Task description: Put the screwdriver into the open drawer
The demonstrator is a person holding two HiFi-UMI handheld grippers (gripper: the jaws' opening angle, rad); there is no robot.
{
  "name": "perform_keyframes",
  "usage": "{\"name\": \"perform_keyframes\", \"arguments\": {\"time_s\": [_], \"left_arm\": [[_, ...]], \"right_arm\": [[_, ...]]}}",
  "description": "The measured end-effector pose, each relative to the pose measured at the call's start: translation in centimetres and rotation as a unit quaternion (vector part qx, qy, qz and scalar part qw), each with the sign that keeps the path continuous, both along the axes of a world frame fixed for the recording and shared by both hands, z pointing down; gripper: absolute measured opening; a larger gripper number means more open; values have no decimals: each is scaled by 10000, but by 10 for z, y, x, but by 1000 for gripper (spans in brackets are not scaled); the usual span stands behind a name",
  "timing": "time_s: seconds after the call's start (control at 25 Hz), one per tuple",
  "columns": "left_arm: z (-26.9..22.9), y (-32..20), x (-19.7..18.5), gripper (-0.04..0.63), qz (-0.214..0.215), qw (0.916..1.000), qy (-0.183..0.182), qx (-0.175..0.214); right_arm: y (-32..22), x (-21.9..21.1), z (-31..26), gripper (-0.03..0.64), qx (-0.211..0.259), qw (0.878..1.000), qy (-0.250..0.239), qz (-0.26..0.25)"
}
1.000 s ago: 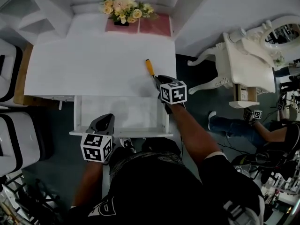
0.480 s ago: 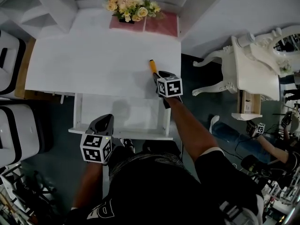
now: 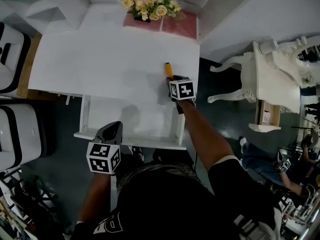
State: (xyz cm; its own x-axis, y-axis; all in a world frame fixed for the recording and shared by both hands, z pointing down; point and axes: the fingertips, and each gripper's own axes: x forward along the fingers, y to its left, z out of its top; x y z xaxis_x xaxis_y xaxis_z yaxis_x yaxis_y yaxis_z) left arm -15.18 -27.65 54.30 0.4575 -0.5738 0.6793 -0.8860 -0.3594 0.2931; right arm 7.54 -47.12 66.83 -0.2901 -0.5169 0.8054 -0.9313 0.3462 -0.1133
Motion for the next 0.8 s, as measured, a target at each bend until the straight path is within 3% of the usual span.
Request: {"name": "perform_keyframes", "arguments": {"time_s": [0.28, 0.8], "left_arm": [[-1, 5, -5, 15, -51, 10000, 24, 12], [-5, 16, -7, 15, -11, 9999, 118, 46]], "right_arm": [[0, 2, 3, 110, -22, 10000, 86, 29], [1, 3, 1, 89, -196, 9994, -205, 213]]}}
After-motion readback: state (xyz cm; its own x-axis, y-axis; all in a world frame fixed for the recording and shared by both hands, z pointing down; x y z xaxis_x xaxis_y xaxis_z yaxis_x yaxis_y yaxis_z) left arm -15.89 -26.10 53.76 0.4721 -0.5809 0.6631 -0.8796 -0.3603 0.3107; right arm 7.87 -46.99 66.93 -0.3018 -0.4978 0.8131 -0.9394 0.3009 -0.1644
